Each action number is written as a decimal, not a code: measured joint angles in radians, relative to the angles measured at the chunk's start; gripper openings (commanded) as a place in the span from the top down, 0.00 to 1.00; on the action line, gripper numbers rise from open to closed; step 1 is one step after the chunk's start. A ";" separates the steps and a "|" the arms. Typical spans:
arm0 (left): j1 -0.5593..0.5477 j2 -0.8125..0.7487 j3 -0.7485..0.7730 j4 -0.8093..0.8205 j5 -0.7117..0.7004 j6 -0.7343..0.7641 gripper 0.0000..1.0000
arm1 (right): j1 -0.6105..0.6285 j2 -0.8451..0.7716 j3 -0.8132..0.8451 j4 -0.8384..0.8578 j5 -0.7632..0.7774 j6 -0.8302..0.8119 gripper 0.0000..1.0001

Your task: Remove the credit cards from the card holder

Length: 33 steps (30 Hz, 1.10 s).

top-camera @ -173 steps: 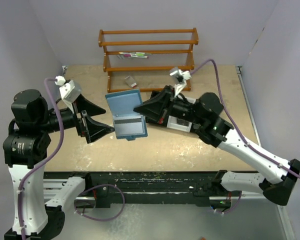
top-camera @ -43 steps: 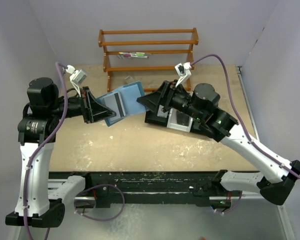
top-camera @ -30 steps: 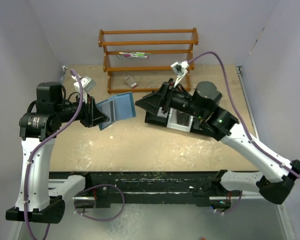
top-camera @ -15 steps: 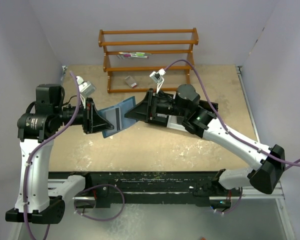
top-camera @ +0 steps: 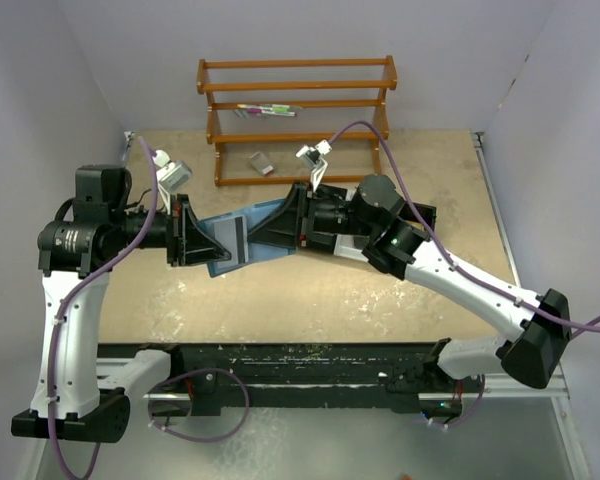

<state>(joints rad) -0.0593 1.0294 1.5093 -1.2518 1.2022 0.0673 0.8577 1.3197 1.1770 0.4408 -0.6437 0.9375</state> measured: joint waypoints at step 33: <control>0.005 0.032 0.011 -0.053 0.126 0.008 0.57 | 0.030 0.061 0.001 -0.020 0.079 0.018 1.00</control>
<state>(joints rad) -0.0547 1.0611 1.5200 -1.3045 1.3285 0.0757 0.8875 1.3804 1.1782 0.4206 -0.5652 0.9558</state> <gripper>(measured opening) 0.465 0.004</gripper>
